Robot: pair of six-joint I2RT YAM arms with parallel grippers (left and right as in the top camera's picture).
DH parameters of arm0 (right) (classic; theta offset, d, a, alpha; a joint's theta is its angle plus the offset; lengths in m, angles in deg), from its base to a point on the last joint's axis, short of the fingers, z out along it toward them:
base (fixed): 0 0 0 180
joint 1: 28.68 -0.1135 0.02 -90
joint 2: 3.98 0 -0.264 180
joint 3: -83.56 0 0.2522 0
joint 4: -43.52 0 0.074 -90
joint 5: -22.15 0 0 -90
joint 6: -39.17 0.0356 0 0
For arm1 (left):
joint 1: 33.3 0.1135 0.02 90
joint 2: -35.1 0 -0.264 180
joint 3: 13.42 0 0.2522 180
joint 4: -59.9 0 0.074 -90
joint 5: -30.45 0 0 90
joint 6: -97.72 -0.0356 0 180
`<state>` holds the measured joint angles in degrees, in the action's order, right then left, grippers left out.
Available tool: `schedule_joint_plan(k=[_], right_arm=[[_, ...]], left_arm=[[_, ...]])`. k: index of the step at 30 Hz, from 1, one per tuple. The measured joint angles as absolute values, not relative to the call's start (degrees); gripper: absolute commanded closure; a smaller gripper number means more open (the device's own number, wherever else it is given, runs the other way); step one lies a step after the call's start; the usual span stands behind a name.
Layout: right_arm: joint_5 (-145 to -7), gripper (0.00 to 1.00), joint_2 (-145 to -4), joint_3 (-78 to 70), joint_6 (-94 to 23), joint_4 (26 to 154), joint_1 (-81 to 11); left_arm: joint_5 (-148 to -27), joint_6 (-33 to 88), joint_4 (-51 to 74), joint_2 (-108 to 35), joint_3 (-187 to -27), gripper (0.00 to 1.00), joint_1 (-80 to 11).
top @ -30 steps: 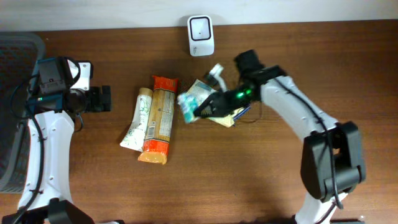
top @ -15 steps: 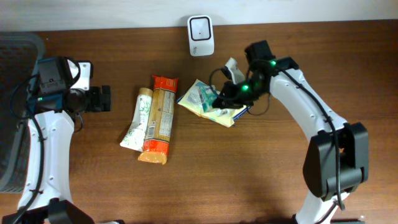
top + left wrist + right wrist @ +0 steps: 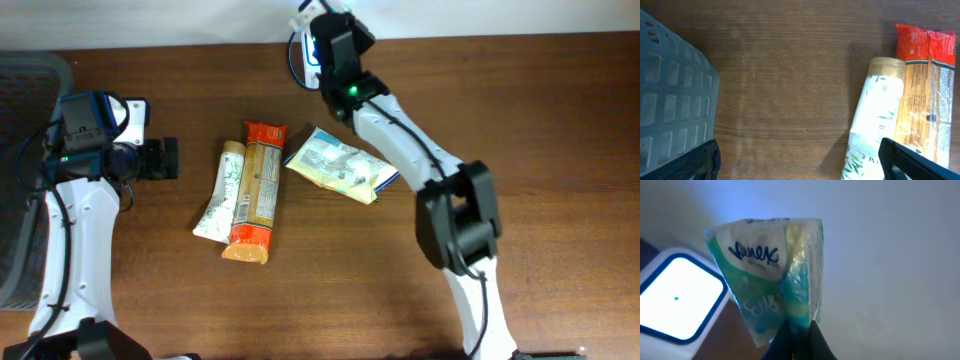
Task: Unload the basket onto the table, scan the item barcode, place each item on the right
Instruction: 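Lift the Kleenex pack and hold it up to the scanner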
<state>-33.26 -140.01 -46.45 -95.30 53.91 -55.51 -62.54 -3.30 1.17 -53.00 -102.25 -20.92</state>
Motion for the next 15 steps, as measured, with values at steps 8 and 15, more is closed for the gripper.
schedule_joint_plan(k=[8, 15], right_arm=[[-36.04, 0.96, -149.56, -46.45, -111.91, 45.03, -54.26], [-35.71, 0.96, -149.56, -46.45, -112.5, 44.99, -53.6]], left_arm=[[-62.54, -3.3, 0.93, -53.0, -102.23, 0.01, -20.92], [-62.54, -3.3, 0.95, -53.0, -102.23, 0.01, -20.92]])
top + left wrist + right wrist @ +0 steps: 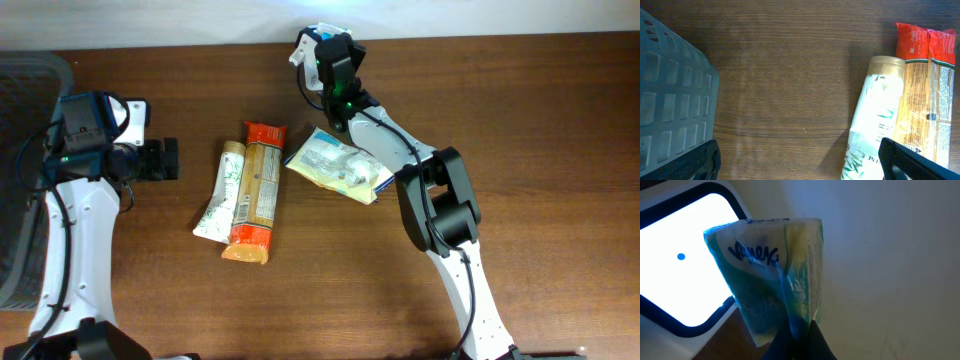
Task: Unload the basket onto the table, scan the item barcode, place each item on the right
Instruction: 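Lift the Kleenex pack and hold it up to the scanner, then place the Kleenex pack on the table's right side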
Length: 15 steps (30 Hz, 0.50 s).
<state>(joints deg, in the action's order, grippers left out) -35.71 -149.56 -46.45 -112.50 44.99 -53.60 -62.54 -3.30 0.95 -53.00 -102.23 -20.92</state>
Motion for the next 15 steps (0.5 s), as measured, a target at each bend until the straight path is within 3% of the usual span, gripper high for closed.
schedule_joint_plan(k=[4, 7, 11, 12, 15], right_arm=[[-34.68, 0.96, -148.91, -46.45, -111.78, 48.33, -53.63], [-35.84, 0.96, -140.69, -46.27, -101.25, 61.64, -53.63], [-45.76, 0.96, -120.8, -47.8, -73.55, 93.6, -53.17], [-51.67, 0.96, -115.42, -47.56, -63.39, 108.46, -51.86], [-61.09, 0.96, -110.35, -48.04, -51.56, 127.59, -43.03]], left_arm=[[-62.56, -3.3, 0.95, -53.0, -102.23, 0.01, -20.92], [-62.56, -3.28, 1.13, -53.0, -102.23, 0.01, -20.92], [-62.56, -3.3, 1.0, -53.0, -102.18, 0.01, -20.92], [-62.58, -3.3, 0.95, -53.0, -102.16, 0.01, -20.92], [-62.56, -3.28, 0.98, -53.0, -102.16, 0.01, -20.92]])
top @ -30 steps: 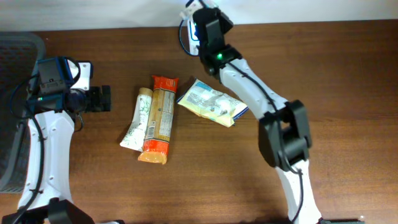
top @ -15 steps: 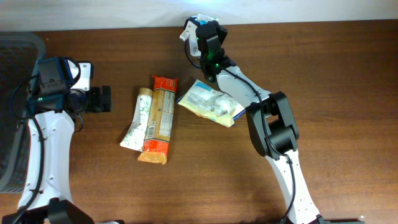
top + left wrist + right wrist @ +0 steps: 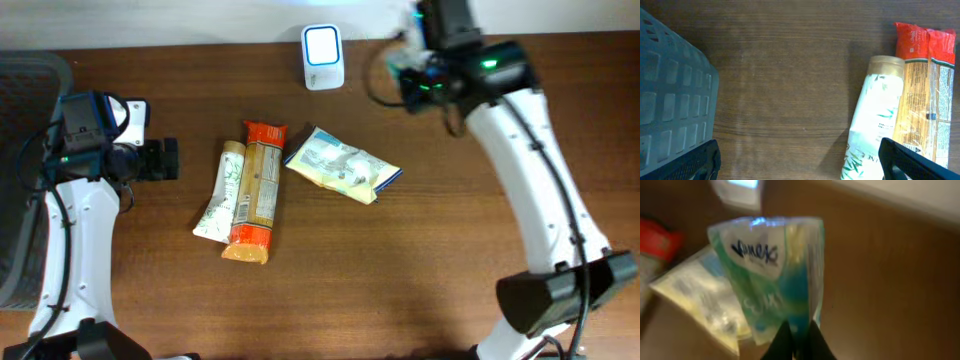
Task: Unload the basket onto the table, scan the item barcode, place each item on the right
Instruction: 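Place the Kleenex pack on the table's right side, then move the right gripper to the yellow wipes pack and grasp it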
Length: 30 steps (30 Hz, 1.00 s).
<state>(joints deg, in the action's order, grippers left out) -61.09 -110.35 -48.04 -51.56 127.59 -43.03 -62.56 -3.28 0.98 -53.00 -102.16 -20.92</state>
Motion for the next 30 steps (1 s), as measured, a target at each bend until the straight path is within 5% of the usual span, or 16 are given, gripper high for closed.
schedule_joint_plan(k=[3, 9, 12, 17, 21, 25, 30], right_arm=[[-66.44, 0.96, -112.1, -44.76, -48.85, 134.23, -33.39], [-72.65, 0.94, -116.12, -18.06, -45.16, 118.65, -17.69], [-73.02, 0.56, -116.12, -12.33, -44.35, 116.37, -13.69], [-74.07, 0.44, -116.12, -12.04, -44.13, 118.82, -12.91], [-80.8, 0.44, -116.23, -22.54, -45.79, 131.85, -13.98], [-88.69, 0.44, -116.01, -29.33, -46.34, 127.3, -24.47], [-91.75, 0.7, -116.14, -27.52, -36.53, 109.84, -42.74]], left_arm=[[-62.56, -3.28, 0.98, -53.04, -102.16, 0.01, -20.92], [-62.56, -3.28, 1.0, -53.04, -102.16, 0.01, -20.92], [-62.56, -3.28, 0.98, -53.04, -102.16, 0.01, -20.92], [-62.56, -3.28, 0.95, -53.04, -102.16, 0.01, -20.92], [-62.56, -3.28, 1.06, -53.04, -102.16, 0.01, -20.92], [-62.54, -3.28, 1.0, -53.04, -102.16, 0.01, -20.92], [-62.58, -3.28, 0.93, -53.04, -102.16, 0.01, -20.92]])
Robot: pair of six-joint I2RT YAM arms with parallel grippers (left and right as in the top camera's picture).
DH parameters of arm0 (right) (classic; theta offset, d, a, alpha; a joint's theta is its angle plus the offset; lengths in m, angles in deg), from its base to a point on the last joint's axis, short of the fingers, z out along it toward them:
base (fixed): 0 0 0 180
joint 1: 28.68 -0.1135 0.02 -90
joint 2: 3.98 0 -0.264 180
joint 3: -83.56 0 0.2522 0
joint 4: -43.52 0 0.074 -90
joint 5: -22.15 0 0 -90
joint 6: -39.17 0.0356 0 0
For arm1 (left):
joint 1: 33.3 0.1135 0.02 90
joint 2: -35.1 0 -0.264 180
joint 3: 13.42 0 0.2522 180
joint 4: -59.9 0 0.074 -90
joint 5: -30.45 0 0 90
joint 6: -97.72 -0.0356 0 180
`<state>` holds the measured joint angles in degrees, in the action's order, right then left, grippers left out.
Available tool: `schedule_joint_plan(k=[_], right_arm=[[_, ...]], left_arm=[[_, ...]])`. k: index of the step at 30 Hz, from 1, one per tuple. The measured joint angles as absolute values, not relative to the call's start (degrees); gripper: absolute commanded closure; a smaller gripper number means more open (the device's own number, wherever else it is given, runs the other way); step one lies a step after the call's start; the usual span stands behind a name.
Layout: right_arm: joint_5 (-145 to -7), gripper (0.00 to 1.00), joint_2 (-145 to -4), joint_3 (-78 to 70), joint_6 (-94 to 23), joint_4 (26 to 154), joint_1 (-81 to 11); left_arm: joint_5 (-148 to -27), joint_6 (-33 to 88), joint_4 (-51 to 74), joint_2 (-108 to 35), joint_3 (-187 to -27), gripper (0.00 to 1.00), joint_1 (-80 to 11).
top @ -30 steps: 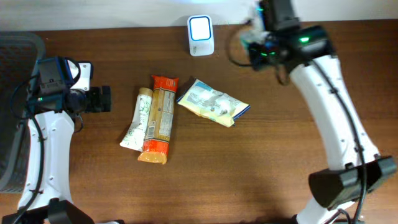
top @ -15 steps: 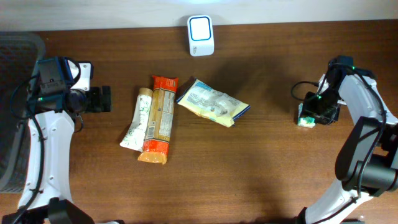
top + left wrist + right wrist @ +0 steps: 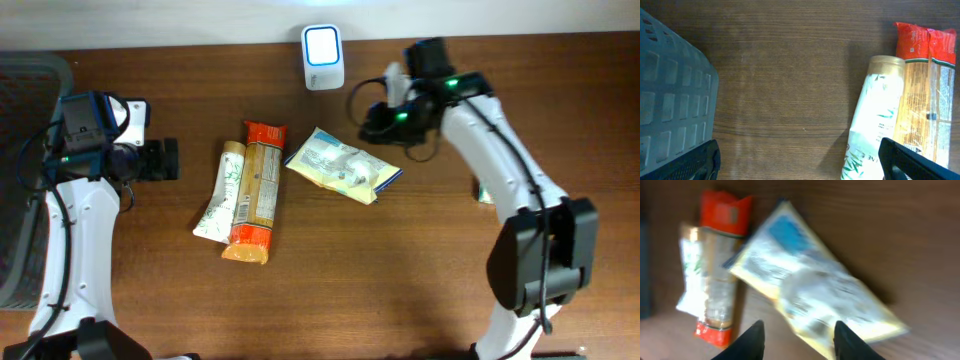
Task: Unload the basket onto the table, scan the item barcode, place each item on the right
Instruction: 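Move the right gripper to the yellow wipes pack and grasp it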
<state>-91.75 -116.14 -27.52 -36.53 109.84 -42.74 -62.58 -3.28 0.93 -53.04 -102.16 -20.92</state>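
The white scanner with its lit window stands at the table's back edge. My right gripper is open and empty, just above the right end of a yellow-and-blue packet. The blurred right wrist view shows that packet between the spread fingers of the gripper. A small greenish pack lies on the table at the right, half hidden by the right forearm. My left gripper rests open at the left, also empty.
A white tube and an orange-red packet lie side by side left of the middle, both also in the left wrist view as tube and packet. A grey basket stands at the far left edge.
My right gripper was shut on the green Kleenex pack to the right of the scanner. Now it is open and empty over the yellow-and-blue packet, and a greenish pack lies at the right. Left arm unchanged.
My right gripper held the Kleenex pack up beside the scanner, then right in front of its lit window. Then it held the pack away to the right of the scanner. Now the pack is let go and the gripper stands open over the yellow packet.
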Motion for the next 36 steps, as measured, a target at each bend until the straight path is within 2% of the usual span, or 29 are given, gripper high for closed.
schedule_joint_plan(k=[5, 11, 12, 13, 15, 19, 21, 26, 28, 32, 34, 36], right_arm=[[-85.59, 0.86, -125.24, -27.48, -30.39, 105.9, -52.97], [-84.17, 0.87, -131.09, -27.48, -29.86, 107.54, -54.02], [-84.17, 0.86, -131.14, -27.48, -31.37, 107.67, -54.02], [-84.15, 0.81, -131.14, -27.48, -34.19, 108.26, -54.02], [-84.17, 0.79, -131.14, -27.48, -42.19, 110.65, -54.02], [-77.59, 0.81, -131.14, -27.48, -57.58, 118.06, -54.04], [-72.04, 0.85, -131.25, -27.5, -60.31, 120.13, -54.06], [-69.13, 0.84, -130.48, -37.49, -54.95, 128.07, -53.45], [-69.13, 0.88, -128.36, -39.17, -52.05, 127.39, -52.82], [-64.15, 0.87, -129.67, -32.98, -43.52, 116.22, -52.75], [-63.67, 0.76, -131.01, -30.25, -41.58, 113.14, -52.75], [-62.68, 0.73, -131.42, -30.21, -40.55, 112.92, -52.75]], left_arm=[[-62.56, -3.28, 0.95, -53.04, -102.16, 0.01, -20.92], [-62.56, -3.28, 0.95, -53.04, -102.16, 0.01, -20.92], [-62.56, -3.28, 0.95, -53.04, -102.16, 0.01, -20.92], [-62.56, -3.28, 0.95, -53.04, -102.16, 0.01, -20.92], [-62.56, -3.28, 0.98, -53.04, -102.16, 0.01, -20.92], [-62.56, -3.28, 0.95, -53.04, -102.16, 0.01, -20.92], [-62.56, -3.28, 0.95, -53.04, -102.16, 0.01, -20.92], [-62.54, -3.28, 0.98, -53.04, -102.16, 0.01, -20.92], [-62.56, -3.28, 0.95, -53.04, -102.16, 0.01, -20.92], [-62.56, -3.28, 0.93, -53.04, -102.16, 0.01, -20.92], [-62.56, -3.28, 0.93, -53.04, -102.16, 0.01, -20.92], [-62.56, -3.28, 0.95, -53.04, -102.16, 0.01, -20.92]])
